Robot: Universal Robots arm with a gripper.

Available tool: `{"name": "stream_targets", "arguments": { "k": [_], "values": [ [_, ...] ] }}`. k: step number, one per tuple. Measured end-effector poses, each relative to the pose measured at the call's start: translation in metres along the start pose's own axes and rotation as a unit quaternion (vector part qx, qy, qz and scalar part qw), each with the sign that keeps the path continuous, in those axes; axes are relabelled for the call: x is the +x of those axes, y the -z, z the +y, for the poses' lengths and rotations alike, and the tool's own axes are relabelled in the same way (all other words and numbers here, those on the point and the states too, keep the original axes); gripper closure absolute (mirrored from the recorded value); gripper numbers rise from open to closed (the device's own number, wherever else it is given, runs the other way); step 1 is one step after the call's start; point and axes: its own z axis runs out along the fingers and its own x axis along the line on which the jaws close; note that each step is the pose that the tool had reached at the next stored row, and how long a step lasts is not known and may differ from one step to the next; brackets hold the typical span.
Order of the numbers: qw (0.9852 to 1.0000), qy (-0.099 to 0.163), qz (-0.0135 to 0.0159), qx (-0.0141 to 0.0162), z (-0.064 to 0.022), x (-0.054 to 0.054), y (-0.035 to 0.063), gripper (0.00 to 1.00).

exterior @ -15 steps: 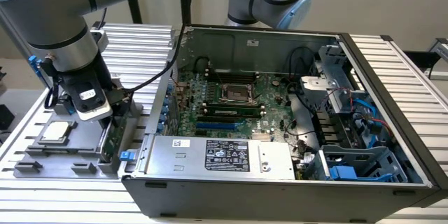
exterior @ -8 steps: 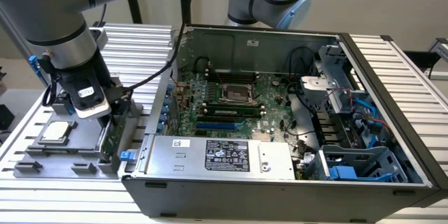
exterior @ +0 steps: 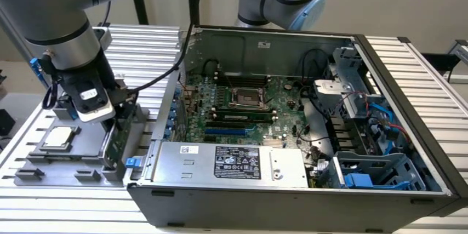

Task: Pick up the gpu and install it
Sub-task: 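Pick up the gpu and move the gpu toward the slot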

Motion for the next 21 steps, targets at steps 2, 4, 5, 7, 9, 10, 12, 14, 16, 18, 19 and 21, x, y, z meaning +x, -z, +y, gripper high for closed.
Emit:
{"name": "stream_targets", "arguments": {
  "k": [2, 4, 5, 7, 9, 10, 12, 14, 16, 18, 19, 21],
  "values": [
    [1.0, 0.0, 0.0, 0.0001, 0.0001, 0.0, 0.0009, 0.74],
    [1.0, 0.0, 0.0, 0.0001, 0.0002, 0.0, 0.0031, 0.74],
    [1.0, 0.0, -0.0001, 0.0001, 0.0003, 0.0, 0.0051, 0.74],
    [1.0, 0.0, 0.0, 0.0002, 0.0006, 0.0, 0.012, 0.74],
    [1.0, 0.0, 0.0, 0.0001, 0.0009, -0.001, 0.0203, 0.74],
    [1.0, 0.0, 0.0, 0.0002, 0.0011, -0.001, 0.0248, 0.74],
    [1.0, 0.0, -0.0001, 0.0001, 0.0015, -0.001, 0.034, 0.74],
    [1.0, 0.0, 0.0, 0.0001, 0.0019, -0.001, 0.0431, 0.74],
    [1.0, 0.0, 0.0, 0.0001, 0.0023, -0.002, 0.052, 0.74],
    [1.0, 0.0, 0.0, 0.0001, 0.0027, -0.003, 0.0612, 0.74],
    [1.0, 0.0, -0.0001, 0.0001, 0.0029, -0.004, 0.0658, 0.74],
    [1.0, 0.0, 0.0001, 0.0002, 0.0033, -0.006, 0.0748, 0.74]
  ]
}}
